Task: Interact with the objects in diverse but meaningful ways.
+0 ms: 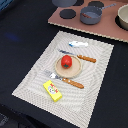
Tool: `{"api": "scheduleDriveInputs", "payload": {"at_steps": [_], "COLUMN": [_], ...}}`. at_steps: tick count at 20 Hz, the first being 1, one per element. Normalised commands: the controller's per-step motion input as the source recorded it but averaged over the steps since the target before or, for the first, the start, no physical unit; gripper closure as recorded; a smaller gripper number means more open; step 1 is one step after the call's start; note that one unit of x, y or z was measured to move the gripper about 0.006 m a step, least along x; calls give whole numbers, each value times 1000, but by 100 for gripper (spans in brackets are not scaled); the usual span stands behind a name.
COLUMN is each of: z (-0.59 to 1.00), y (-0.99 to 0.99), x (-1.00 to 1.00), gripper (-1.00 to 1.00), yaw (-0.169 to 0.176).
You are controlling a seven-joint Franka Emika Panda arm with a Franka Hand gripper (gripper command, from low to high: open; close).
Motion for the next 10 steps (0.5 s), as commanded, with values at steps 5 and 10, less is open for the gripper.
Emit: {"api": "scheduleDriveInputs", "payload": {"at_steps": [5, 10], "z": [-106, -250], "y": [557, 353], "x": [186, 215], "gripper": [100, 100], "yaw": [14, 2]}}
